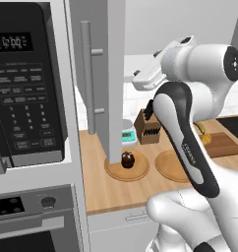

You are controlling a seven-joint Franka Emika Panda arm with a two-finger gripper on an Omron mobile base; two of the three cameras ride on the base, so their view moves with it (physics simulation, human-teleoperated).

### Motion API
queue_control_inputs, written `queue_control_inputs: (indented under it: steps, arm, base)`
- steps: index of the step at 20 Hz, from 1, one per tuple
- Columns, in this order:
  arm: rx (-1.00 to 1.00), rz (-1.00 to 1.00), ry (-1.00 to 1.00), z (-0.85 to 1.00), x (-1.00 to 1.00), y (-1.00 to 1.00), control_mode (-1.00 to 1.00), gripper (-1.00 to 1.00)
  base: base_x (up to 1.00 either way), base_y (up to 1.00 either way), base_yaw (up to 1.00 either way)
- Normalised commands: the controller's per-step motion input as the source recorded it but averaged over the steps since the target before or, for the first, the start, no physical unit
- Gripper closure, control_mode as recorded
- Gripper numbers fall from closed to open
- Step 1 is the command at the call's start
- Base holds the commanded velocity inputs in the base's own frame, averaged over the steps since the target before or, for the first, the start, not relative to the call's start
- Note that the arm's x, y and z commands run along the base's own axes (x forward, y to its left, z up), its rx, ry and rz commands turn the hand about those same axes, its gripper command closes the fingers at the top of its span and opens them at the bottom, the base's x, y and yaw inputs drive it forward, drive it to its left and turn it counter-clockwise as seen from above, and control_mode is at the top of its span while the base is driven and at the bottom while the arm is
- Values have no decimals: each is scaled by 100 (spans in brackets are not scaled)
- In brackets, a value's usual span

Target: From the different types of pastries on the counter, select a croissant and place it on the cutting board. Then retrieve a jar of jam from the cabinet and place it alongside the croissant on the cutting board.

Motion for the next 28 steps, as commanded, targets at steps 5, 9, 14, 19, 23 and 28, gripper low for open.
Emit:
queue_control_inputs:
  steps: [5, 9, 14, 19, 23, 28]
  arm:
    - [12, -10, 14, 8, 58, -12, -100, -100]
    - [-6, -11, 55, -29, 92, 0, -100, -100]
    - [-5, -1, 12, -4, 10, -1, -100, -100]
    - [6, 0, 0, -2, 0, -8, -100, -100]
    - [13, 0, -5, -42, 0, -3, -100, -100]
    - [3, 0, 0, -3, 3, 0, -100, -100]
  base:
    - [0, 0, 0]
    - [0, 0, 0]
    - [0, 0, 0]
    - [0, 0, 0]
    - [0, 0, 0]
    - [0, 0, 0]
